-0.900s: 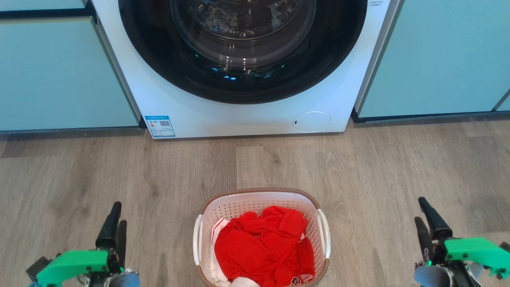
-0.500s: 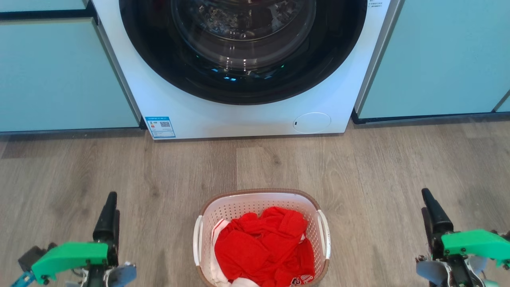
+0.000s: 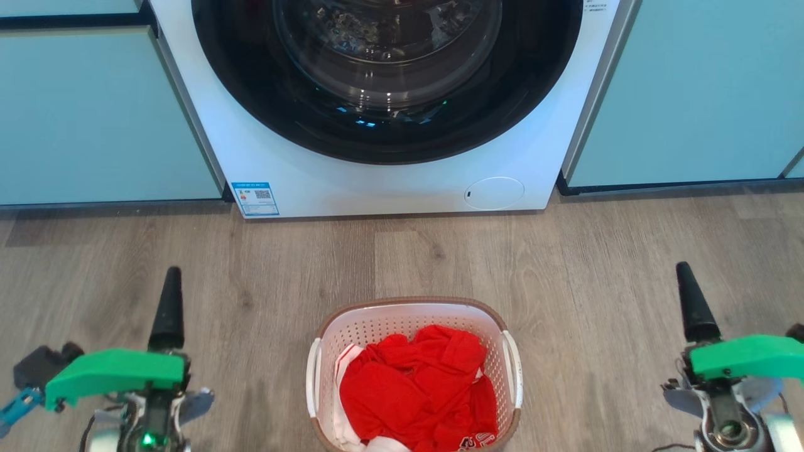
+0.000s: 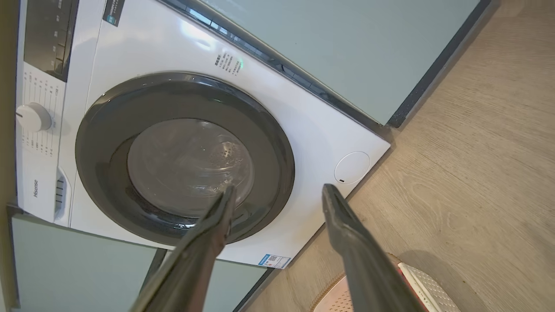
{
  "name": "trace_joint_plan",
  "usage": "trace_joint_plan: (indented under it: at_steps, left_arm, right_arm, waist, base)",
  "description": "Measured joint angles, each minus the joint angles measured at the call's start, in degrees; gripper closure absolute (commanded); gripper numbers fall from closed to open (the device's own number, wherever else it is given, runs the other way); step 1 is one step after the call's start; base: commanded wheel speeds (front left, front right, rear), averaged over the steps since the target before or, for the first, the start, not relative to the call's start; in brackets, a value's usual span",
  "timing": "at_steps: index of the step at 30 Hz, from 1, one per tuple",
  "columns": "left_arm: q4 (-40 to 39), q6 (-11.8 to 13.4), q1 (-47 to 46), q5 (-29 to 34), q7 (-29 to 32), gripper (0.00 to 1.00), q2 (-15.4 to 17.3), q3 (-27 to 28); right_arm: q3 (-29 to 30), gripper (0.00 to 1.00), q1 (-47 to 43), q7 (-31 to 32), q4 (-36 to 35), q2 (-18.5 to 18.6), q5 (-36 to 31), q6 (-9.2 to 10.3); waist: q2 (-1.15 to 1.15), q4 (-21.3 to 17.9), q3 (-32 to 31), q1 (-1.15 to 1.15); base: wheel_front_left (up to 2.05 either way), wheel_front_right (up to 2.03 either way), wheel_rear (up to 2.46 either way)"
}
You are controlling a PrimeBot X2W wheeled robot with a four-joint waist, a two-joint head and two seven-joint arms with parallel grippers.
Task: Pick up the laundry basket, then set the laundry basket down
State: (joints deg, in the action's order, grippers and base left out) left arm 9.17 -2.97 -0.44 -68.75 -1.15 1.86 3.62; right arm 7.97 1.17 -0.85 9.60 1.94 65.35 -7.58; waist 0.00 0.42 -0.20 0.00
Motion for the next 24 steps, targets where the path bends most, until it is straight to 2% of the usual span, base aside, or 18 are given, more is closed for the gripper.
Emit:
trace_joint_plan:
  at_steps: [16,21,24]
  left_arm:
    - [-4.7,7.0,-1.1,19.0,-2.6,0.0,0.1,-9.0]
    - [-5.2,11.1,-2.5,25.6,-3.4,0.0,0.2,-11.9]
    - [-5.3,14.1,-3.2,28.9,-3.8,0.0,1.3,-14.5]
  right_arm:
    - [-4.2,0.0,1.2,-2.7,-4.8,0.0,-21.1,0.0]
    - [-6.1,0.0,3.2,-3.5,-6.0,0.2,-27.3,0.0]
    - [-6.3,0.0,3.9,-3.9,-6.3,0.2,-30.7,0.0]
  waist:
    - [0.0,0.5,0.1,0.0]
    - [0.0,0.7,0.2,0.0]
    - [0.0,0.8,0.1,0.0]
  base:
    - [0.0,0.0,0.0]
    - [0.0,0.0,0.0]
    - [0.0,0.0,0.0]
